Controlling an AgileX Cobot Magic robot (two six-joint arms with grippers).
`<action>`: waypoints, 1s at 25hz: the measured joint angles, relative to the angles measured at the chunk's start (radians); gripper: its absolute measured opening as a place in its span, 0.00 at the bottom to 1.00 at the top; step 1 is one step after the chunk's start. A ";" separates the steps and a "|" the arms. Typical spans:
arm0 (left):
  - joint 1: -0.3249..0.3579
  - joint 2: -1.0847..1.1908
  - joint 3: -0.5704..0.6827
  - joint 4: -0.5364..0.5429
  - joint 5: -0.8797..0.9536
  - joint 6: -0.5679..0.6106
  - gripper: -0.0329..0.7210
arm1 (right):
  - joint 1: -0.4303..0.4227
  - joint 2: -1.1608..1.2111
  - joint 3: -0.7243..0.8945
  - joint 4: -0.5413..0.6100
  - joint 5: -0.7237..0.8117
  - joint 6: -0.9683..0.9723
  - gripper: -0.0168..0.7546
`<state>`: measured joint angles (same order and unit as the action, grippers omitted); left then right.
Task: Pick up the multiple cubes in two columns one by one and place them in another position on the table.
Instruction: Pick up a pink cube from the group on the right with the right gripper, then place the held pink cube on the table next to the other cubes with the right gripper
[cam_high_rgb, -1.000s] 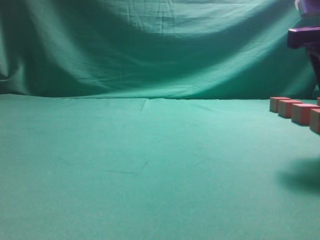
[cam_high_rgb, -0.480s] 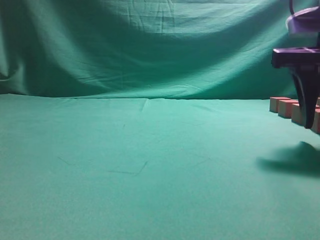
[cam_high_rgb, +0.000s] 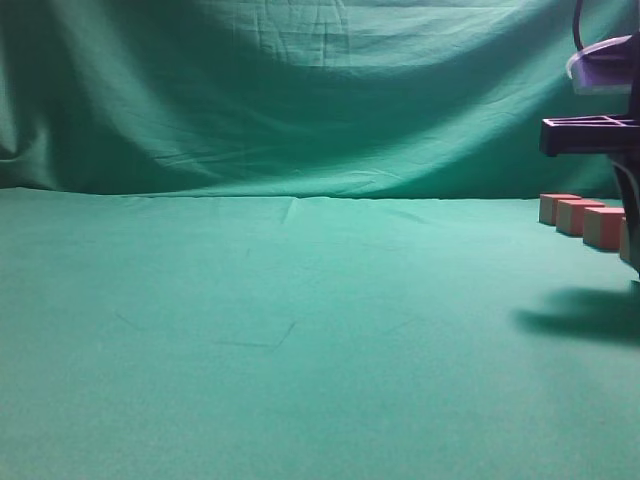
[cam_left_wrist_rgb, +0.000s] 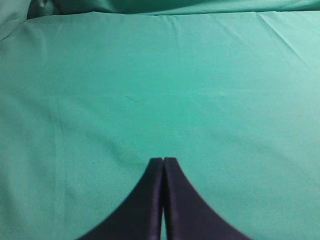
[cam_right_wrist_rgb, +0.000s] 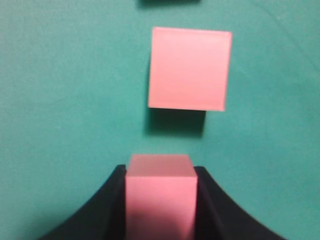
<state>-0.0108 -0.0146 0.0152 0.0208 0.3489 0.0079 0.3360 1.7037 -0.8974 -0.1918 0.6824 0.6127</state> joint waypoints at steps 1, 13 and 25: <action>0.000 0.000 0.000 0.000 0.000 0.000 0.04 | 0.000 0.000 0.000 0.000 0.000 0.000 0.37; 0.000 0.000 0.000 0.000 0.000 0.000 0.04 | -0.001 0.004 -0.194 0.228 0.233 -0.374 0.37; 0.000 0.000 0.000 0.000 0.000 0.000 0.04 | 0.030 0.139 -0.615 0.372 0.399 -0.918 0.37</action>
<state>-0.0108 -0.0146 0.0152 0.0208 0.3489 0.0079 0.3659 1.8424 -1.5127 0.1804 1.0814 -0.3054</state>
